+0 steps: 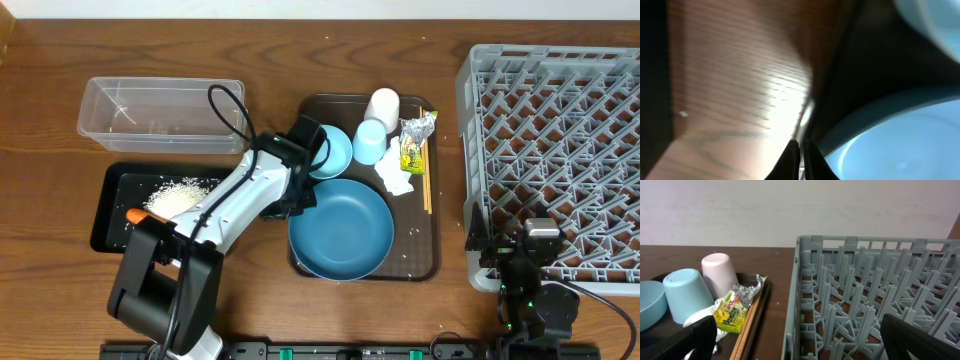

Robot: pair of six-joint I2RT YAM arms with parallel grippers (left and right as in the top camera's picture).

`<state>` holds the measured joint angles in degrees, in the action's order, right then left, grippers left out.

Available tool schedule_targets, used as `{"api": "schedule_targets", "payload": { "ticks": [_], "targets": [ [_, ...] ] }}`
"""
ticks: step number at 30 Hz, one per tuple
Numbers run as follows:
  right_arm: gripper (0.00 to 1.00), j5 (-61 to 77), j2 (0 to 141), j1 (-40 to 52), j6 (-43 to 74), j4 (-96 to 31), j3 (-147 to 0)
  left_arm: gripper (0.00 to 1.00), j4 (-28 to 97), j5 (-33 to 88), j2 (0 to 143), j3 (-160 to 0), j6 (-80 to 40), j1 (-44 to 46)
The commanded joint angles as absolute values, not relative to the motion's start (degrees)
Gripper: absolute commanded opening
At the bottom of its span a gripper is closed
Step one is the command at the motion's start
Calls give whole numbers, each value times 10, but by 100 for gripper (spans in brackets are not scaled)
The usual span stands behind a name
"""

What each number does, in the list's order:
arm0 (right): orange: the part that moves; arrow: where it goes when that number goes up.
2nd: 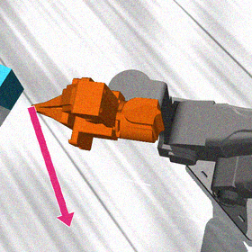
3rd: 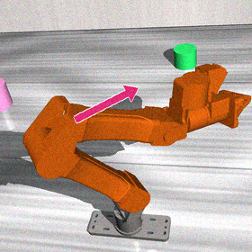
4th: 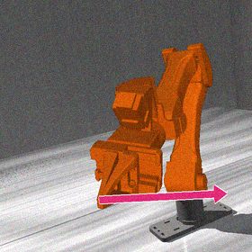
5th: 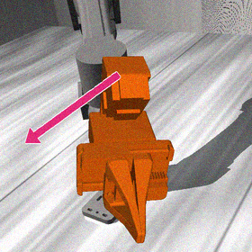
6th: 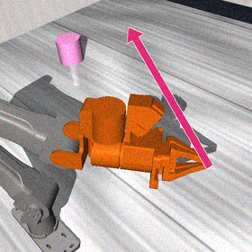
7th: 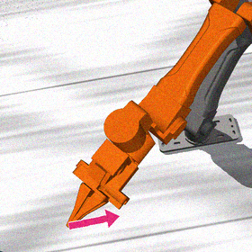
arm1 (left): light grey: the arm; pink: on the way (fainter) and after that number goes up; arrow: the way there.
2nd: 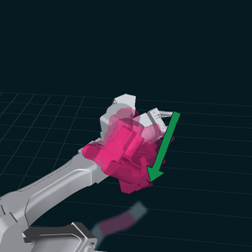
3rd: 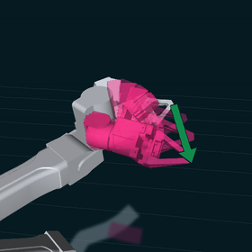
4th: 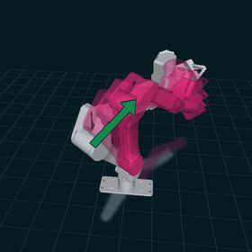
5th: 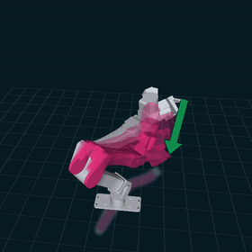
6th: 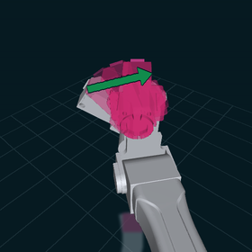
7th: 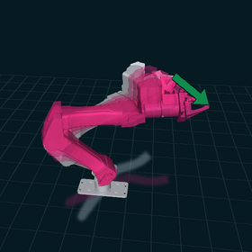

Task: Sort waste into correct bins and load items into the dishwasher rack
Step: 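Move the left gripper back over the brown tray beside the blue plate, then reach the left gripper toward the white tissue near the snack wrapper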

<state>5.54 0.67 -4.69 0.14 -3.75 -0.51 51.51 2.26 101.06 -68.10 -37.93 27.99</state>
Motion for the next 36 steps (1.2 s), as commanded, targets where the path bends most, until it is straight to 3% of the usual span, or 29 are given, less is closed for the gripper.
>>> {"api": "schedule_targets", "payload": {
  "ticks": [1, 14, 16, 19, 21, 27, 32, 34, 36],
  "targets": [
    [99, 56, 3, -56, -7, -38, -3, 7, 505, 58, 1014, -677, -384, 288],
    [99, 56, 3, -56, -7, -38, -3, 8, 539, 8, 985, -708, -384, 304],
    [99, 56, 3, -56, -7, -38, -3, 16, 545, -1, 965, -718, -381, 300],
    [99, 56, 3, -56, -7, -38, -3, 43, 541, -5, 929, -720, -380, 300],
    [99, 56, 3, -56, -7, -38, -3, 53, 536, -5, 909, -720, -380, 300],
    [99, 56, 3, -56, -7, -38, -3, 57, 508, 5, 883, -720, -357, 302],
    [99, 56, 3, -56, -7, -38, -3, 58, 424, 105, 883, -720, -283, 319],
    [99, 56, 3, -56, -7, -38, -3, 64, 384, 127, 884, -720, -262, 333],
    [99, 56, 3, -56, -7, -38, -3, 78, 350, 126, 884, -720, -247, 349]
  ]
}}
